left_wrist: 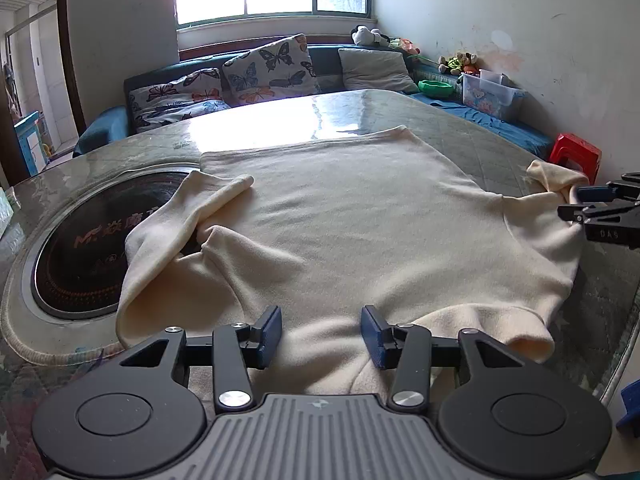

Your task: Fold clothes

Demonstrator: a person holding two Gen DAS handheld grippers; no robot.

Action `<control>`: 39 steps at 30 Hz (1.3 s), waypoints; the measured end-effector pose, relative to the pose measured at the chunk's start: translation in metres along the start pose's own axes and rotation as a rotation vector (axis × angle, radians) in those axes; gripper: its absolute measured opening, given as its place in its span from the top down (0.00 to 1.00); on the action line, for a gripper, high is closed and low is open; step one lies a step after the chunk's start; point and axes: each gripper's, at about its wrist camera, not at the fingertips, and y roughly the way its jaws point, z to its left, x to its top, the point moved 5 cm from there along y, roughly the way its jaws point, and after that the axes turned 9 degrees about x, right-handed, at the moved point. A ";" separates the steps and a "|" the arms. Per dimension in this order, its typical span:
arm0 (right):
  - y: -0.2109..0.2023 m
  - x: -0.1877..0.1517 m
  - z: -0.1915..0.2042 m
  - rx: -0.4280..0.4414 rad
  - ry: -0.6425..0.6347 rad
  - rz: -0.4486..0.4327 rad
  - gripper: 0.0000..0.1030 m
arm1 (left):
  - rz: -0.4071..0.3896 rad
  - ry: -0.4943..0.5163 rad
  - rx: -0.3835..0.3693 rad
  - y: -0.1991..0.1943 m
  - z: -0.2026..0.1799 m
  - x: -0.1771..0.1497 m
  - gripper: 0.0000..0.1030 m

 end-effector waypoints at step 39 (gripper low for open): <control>0.027 0.006 -0.042 0.044 0.158 0.028 0.47 | 0.013 0.013 0.239 0.087 0.044 0.082 0.64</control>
